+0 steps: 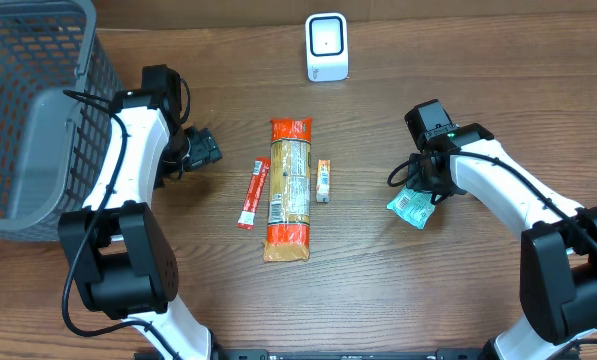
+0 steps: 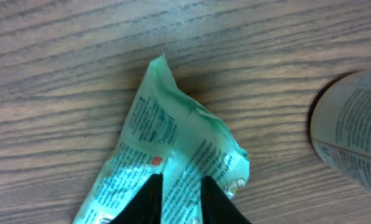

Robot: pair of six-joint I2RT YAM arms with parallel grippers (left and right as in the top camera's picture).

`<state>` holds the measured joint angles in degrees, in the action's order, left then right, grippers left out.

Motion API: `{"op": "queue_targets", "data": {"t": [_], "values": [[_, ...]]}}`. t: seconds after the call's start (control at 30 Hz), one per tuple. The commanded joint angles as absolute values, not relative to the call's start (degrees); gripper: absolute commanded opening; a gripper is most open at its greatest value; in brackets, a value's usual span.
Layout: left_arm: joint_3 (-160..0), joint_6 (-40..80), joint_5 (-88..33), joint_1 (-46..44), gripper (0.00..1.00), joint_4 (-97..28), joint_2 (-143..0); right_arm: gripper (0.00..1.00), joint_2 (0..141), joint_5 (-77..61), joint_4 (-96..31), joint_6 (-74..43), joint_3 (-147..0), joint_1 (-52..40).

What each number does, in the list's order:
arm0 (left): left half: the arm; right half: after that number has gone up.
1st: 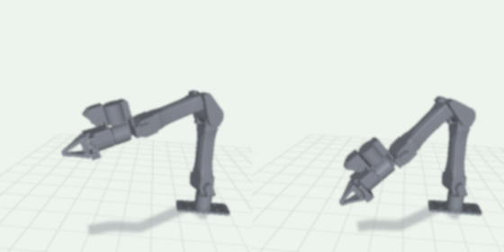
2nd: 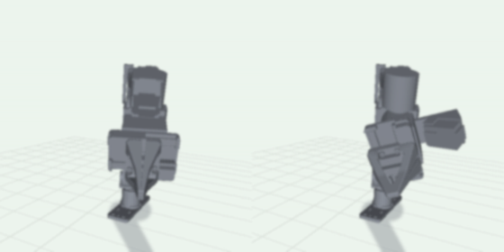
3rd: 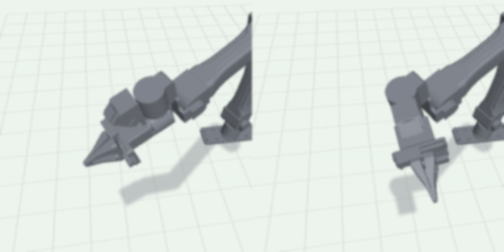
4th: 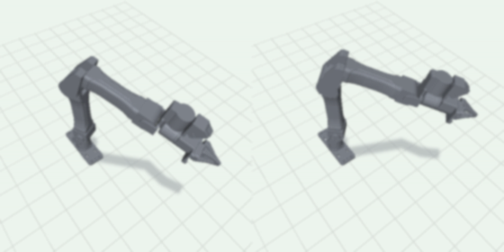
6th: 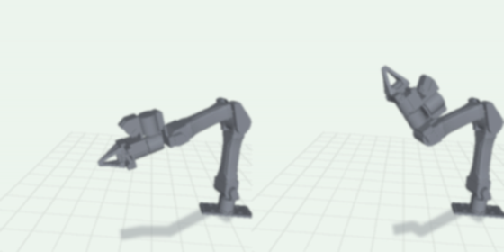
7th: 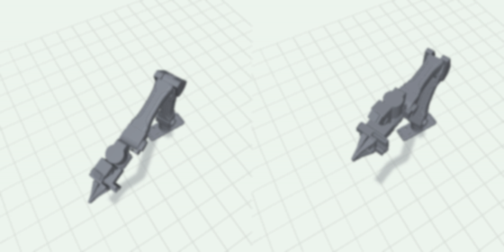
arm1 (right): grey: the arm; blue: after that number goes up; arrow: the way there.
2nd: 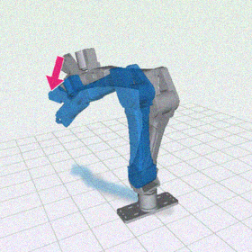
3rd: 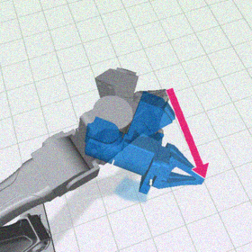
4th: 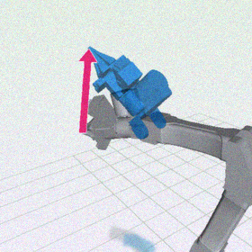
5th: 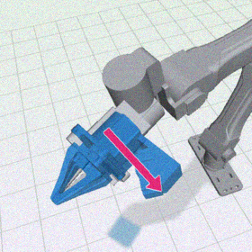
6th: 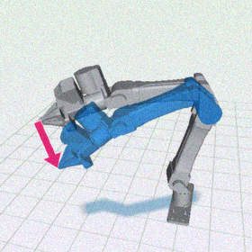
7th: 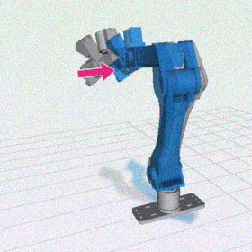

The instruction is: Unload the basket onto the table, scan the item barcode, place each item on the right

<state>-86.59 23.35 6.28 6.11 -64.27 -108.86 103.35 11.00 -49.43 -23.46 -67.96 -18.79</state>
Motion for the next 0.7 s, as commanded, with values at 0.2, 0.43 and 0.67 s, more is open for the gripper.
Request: {"op": "queue_targets", "data": {"t": [0.2,0.43,0.67], "values": [[-86.7,21.8,6.5,6.1,1.00,-64.2,-107.9,0.37,102.1,12.0,-40.8,-22.0,-59.2,-18.6],[-86.7,21.8,6.6,6.1,1.00,-64.2,-107.9,0.59,101.9,12.0,-40.8,-17.2,-57.5,-18.6],[-86.7,21.8,6.6,6.1,1.00,-64.2,-107.9,0.72,100.7,10.1,-47.2,-16.5,-67.4,-18.7]]}}
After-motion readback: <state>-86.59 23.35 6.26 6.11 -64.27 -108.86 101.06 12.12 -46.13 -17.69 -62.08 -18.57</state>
